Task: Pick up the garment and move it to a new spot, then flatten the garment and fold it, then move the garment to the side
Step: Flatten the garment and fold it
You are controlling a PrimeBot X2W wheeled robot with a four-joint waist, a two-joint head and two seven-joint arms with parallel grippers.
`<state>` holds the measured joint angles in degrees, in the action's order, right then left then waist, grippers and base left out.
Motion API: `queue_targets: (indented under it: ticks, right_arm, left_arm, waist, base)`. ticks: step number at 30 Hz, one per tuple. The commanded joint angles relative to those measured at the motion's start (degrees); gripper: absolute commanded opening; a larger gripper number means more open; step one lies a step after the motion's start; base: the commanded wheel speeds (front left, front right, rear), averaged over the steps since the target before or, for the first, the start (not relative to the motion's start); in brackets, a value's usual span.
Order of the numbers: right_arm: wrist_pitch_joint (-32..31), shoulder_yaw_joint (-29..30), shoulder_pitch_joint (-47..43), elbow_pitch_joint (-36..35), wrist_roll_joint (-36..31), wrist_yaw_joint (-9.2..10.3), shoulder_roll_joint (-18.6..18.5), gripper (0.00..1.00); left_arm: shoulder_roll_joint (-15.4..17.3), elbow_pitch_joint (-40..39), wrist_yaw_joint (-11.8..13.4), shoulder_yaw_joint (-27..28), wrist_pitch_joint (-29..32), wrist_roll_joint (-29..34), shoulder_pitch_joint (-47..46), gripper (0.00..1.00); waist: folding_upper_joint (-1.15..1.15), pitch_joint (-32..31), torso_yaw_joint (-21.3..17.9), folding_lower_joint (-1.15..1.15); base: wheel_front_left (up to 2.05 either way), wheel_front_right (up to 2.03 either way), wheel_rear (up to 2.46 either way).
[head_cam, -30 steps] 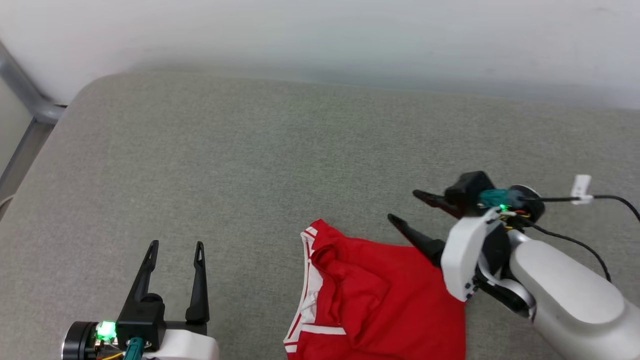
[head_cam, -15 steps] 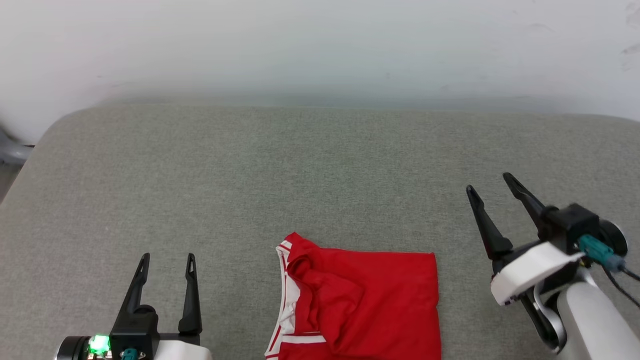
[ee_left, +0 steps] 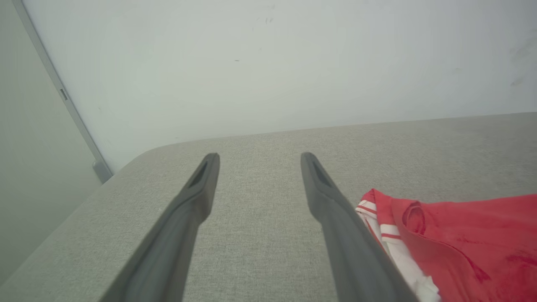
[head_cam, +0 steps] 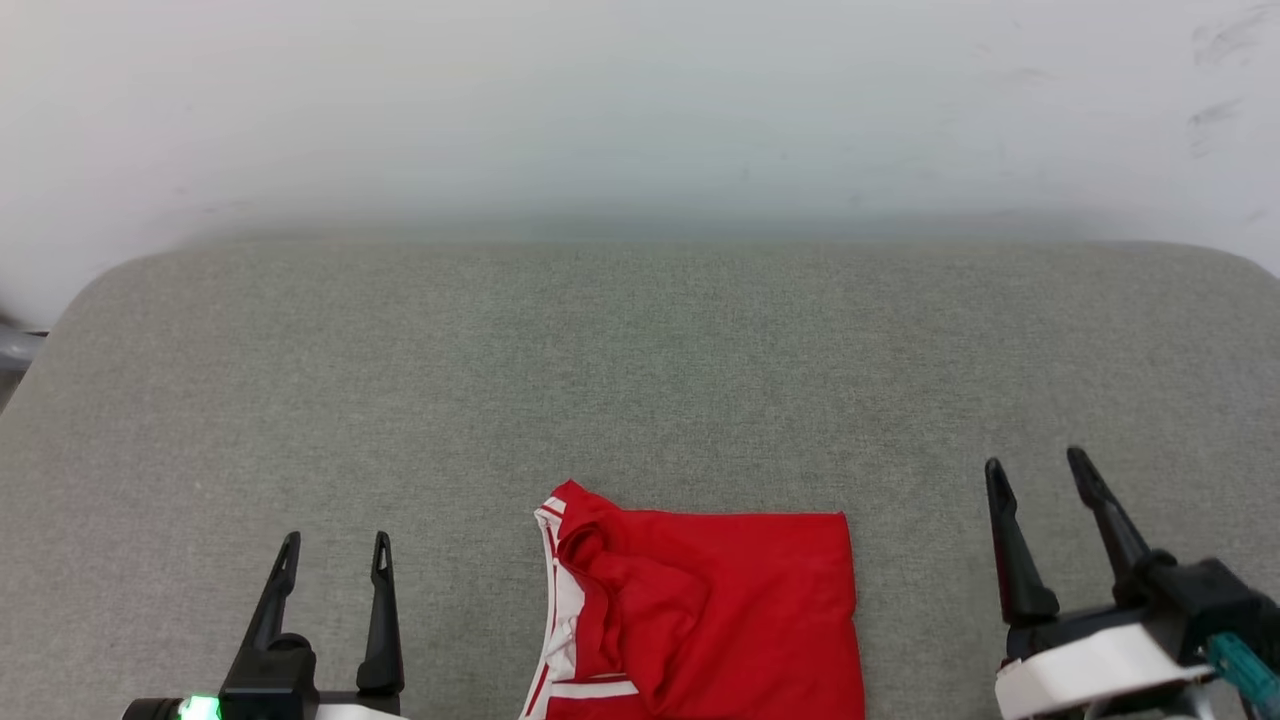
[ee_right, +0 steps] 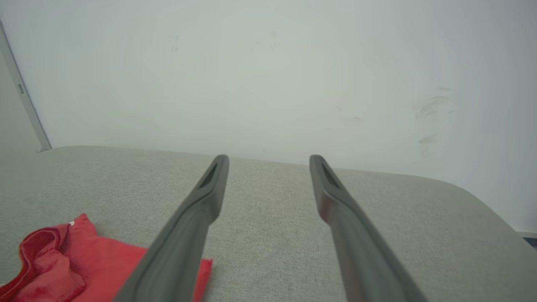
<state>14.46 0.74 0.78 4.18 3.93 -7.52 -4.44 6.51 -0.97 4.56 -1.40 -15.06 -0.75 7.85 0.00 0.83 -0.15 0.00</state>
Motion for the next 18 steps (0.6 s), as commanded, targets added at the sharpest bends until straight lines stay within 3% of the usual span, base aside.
queue_targets:
  ticks: [1, 18]
  right_arm:
    - [0.2, 0.0, -2.0, -0.7, 0.7, 0.06, 0.7, 1.0]
    - [-0.2, 1.0, -10.1, -6.6, 5.5, 0.06, 1.7, 1.0]
  left_arm:
    - [0.0, 0.0, -0.2, -0.2, -0.1, -0.1, 0.6, 1.0]
    - [-0.3, 0.2, -1.0, -0.2, -0.1, -1.0, 2.6, 1.0]
  waist:
    - [0.0, -0.3, -0.1, 0.0]
    - [0.0, -1.9, 0.1, 0.0]
  base:
    - [0.0, 0.0, 0.0]
    - [0.0, 0.0, 0.0]
